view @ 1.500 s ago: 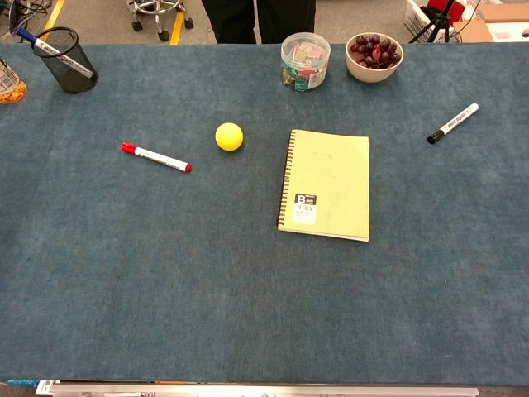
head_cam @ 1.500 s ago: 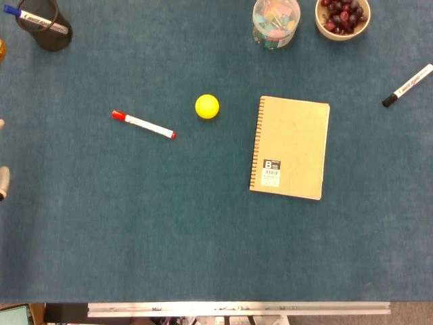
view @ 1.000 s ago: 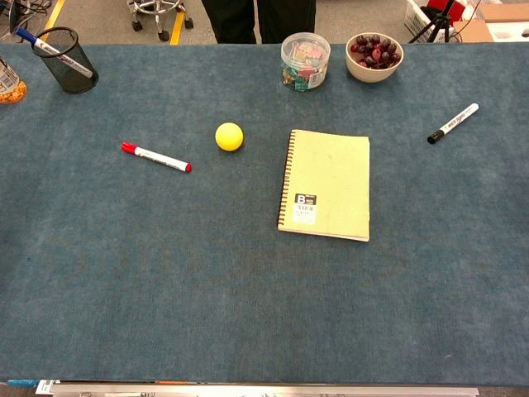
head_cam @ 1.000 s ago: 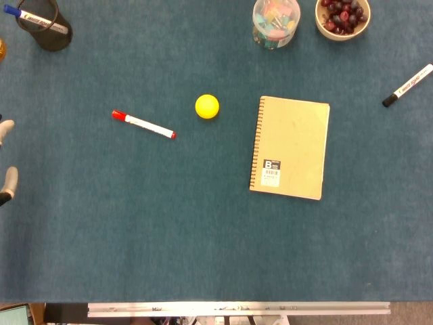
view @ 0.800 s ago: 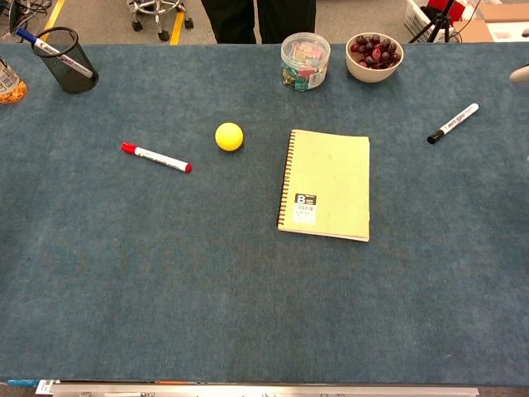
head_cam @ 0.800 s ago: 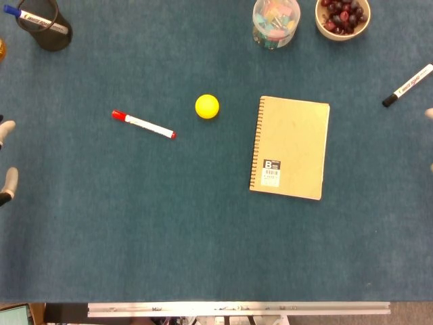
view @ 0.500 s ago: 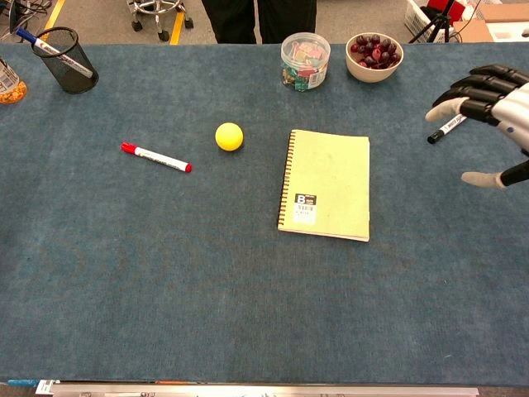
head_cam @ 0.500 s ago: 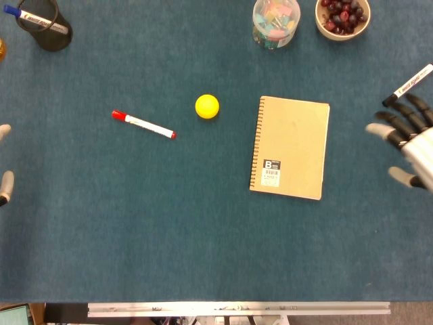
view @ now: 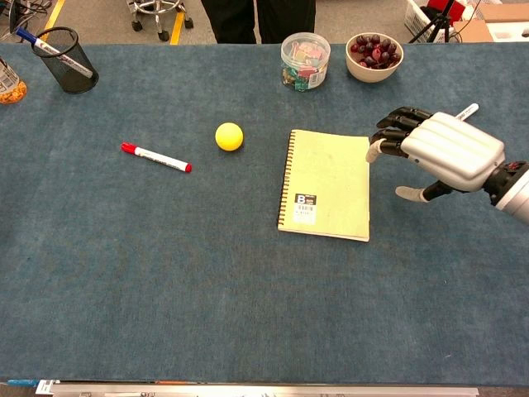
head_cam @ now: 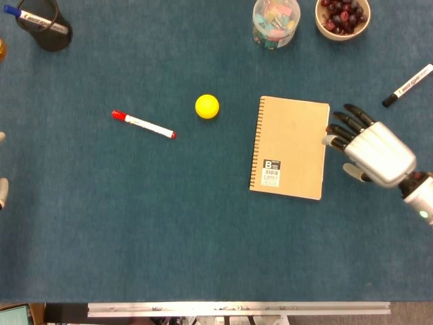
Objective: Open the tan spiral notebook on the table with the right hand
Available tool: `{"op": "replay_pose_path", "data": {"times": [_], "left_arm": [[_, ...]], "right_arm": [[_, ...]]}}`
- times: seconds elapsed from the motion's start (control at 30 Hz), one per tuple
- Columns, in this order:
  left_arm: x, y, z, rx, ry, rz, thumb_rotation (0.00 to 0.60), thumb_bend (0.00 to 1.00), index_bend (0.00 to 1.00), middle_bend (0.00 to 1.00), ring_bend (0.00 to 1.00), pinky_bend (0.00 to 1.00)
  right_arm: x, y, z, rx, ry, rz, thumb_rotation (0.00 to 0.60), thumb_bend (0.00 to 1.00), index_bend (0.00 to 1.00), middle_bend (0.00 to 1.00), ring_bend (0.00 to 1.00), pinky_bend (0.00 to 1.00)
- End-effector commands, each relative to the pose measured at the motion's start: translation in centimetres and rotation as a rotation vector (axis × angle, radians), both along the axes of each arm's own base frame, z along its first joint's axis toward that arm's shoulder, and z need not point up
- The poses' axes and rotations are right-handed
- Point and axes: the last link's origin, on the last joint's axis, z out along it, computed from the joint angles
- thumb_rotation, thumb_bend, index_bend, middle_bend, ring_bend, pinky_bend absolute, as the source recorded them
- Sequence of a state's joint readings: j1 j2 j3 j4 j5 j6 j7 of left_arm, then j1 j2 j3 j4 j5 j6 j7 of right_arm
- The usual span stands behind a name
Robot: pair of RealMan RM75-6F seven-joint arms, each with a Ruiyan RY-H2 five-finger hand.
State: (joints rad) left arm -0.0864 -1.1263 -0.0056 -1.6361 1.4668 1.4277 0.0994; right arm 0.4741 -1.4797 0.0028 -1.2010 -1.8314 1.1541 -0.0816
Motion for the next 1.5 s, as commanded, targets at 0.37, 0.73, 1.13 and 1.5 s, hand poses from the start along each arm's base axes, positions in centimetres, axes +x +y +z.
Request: {"op": "replay_pose_path", "data": {"times": [0.37,0.73,1.13,1.5], "left_arm": [[-0.4,0.3,-0.3,-0.020,-0.007,0.012,0.600,0.40,0.16,0.13,0.14,0.20],[-0.5,0.2,-0.3,-0.020,-0.010,0.018,0.600,0.40,0.16,0.13,0.14,0.20],[-0.5,0.1,-0.1,-0.016,-0.016,0.020,0.600,0.40,0.16,0.13,0.14,0.20],[-0.7,0.0,0.0,-0.010,-0.019,0.021,0.600,0.40,0.16,0.13,0.14,0.20]], "right_arm": [[0.2,-1.6,-4.1,0.038,0.037,0.041,0.600,0.20,0.36,0.32,0.16,0.15],[-0.8,-2.0,-4.7,0.027,0.047,0.030,0.600,0.20,0.36,0.32,0.16,0.15],[-0.4,-2.5,-5.5,0.018,0.054,0.042,0.600,0.20,0.36,0.32,0.16,0.15],[-0.4,-2.7,-5.7,0.017,0.050,0.035,0.600,0.21,0.36,0.32,0.16,0.15]]}}
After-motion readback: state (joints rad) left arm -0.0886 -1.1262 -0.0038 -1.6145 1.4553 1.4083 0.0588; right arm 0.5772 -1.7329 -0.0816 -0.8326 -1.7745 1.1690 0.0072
